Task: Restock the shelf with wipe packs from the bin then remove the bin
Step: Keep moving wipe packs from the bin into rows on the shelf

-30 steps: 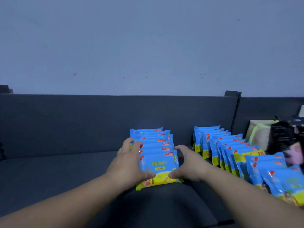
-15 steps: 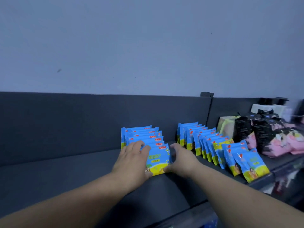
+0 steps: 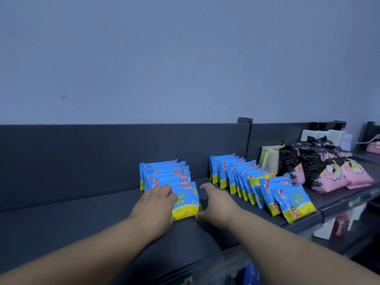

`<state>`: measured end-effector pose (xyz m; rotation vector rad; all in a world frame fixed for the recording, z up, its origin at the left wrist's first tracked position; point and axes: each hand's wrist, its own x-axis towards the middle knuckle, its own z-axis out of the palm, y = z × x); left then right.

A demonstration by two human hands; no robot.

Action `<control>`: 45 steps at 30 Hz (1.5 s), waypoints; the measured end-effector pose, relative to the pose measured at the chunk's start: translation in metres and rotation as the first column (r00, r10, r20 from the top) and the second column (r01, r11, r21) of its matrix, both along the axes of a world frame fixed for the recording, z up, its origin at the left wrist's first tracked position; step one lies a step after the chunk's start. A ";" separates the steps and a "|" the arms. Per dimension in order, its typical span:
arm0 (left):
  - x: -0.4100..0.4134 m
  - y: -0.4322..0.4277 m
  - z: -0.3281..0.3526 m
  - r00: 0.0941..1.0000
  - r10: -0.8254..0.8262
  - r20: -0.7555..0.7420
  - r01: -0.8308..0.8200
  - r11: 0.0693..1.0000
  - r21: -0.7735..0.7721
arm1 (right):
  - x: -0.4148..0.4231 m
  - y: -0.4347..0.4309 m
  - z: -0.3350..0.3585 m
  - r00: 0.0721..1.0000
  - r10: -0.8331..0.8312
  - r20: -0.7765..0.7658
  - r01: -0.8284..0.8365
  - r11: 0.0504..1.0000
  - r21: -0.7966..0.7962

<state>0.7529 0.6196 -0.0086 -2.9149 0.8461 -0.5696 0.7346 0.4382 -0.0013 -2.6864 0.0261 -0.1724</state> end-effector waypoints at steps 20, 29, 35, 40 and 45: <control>-0.170 -0.343 -0.041 0.962 -0.264 -0.075 0.250 0.955 -0.158 | -0.276 -0.376 -0.018 0.914 -0.405 0.013 0.403 0.905 -0.136; -0.207 -0.515 -0.131 0.811 -0.469 -0.351 0.440 0.883 -0.164 | -0.374 -0.513 -0.128 0.685 -0.700 -0.202 0.691 0.712 -0.126; -0.174 -0.584 -0.211 0.704 -0.497 -0.507 0.503 0.853 -0.138 | -0.360 -0.549 -0.206 0.550 -0.754 -0.359 0.774 0.622 -0.120; -0.125 -0.620 -0.276 0.642 -0.461 -0.612 0.530 0.844 -0.080 | -0.317 -0.559 -0.274 0.473 -0.745 -0.470 0.804 0.583 -0.114; -0.090 -0.637 -0.355 0.597 -0.414 -0.688 0.555 0.831 -0.018 | -0.277 -0.562 -0.351 0.444 -0.683 -0.580 0.814 0.578 -0.058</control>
